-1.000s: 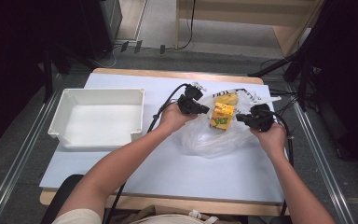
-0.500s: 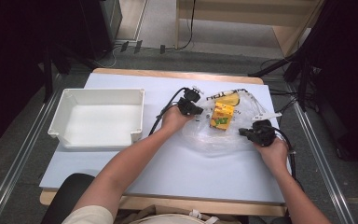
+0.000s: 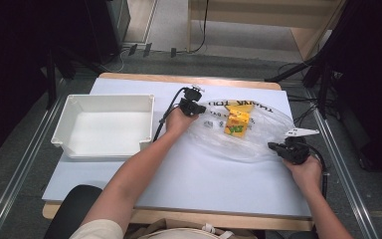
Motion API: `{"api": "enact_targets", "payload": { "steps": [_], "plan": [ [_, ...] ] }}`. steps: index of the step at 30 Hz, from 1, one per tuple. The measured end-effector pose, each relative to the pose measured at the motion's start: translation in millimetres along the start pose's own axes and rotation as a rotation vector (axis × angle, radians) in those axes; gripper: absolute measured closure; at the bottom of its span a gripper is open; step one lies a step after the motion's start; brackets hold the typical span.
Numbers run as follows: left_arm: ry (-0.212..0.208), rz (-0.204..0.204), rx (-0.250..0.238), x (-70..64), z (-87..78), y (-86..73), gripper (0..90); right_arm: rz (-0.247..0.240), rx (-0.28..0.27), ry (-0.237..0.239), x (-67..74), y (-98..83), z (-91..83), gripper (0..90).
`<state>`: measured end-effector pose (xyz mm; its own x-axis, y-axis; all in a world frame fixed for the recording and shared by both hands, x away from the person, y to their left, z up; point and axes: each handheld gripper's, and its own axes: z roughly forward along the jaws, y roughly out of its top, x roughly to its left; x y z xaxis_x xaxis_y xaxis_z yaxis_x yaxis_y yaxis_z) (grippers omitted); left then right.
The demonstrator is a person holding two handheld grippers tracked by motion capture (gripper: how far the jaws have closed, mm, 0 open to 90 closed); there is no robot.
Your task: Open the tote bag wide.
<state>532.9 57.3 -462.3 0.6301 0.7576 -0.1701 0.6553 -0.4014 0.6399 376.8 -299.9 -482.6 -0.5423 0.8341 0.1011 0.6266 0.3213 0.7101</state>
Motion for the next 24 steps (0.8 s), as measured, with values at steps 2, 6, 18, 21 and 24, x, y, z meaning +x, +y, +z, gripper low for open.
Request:
{"api": "enact_targets", "payload": {
  "steps": [2, 6, 18, 21, 24],
  "plan": [
    [-0.021, 0.012, -0.011, -3.7, -3.1, 1.2, 90.0, -0.006, 0.001, 0.001, 2.8, 2.6, -0.1, 90.0],
    [-0.057, 0.054, -0.040, -14.2, -15.5, 5.7, 87.1, -0.005, -0.049, 0.027, 12.2, 16.0, -8.1, 90.0],
    [-0.182, 0.133, -0.082, -31.0, -50.6, 10.2, 77.3, -0.013, -0.125, 0.111, 49.4, 34.1, -30.7, 77.2],
    [-0.216, 0.165, -0.076, -34.2, -54.7, 9.5, 68.4, -0.018, -0.129, 0.137, 57.2, 33.5, -33.2, 68.6],
    [-0.240, 0.201, -0.088, -38.5, -57.8, 8.5, 57.4, -0.026, -0.139, 0.170, 66.5, 31.8, -34.4, 59.6]
  ]
}}
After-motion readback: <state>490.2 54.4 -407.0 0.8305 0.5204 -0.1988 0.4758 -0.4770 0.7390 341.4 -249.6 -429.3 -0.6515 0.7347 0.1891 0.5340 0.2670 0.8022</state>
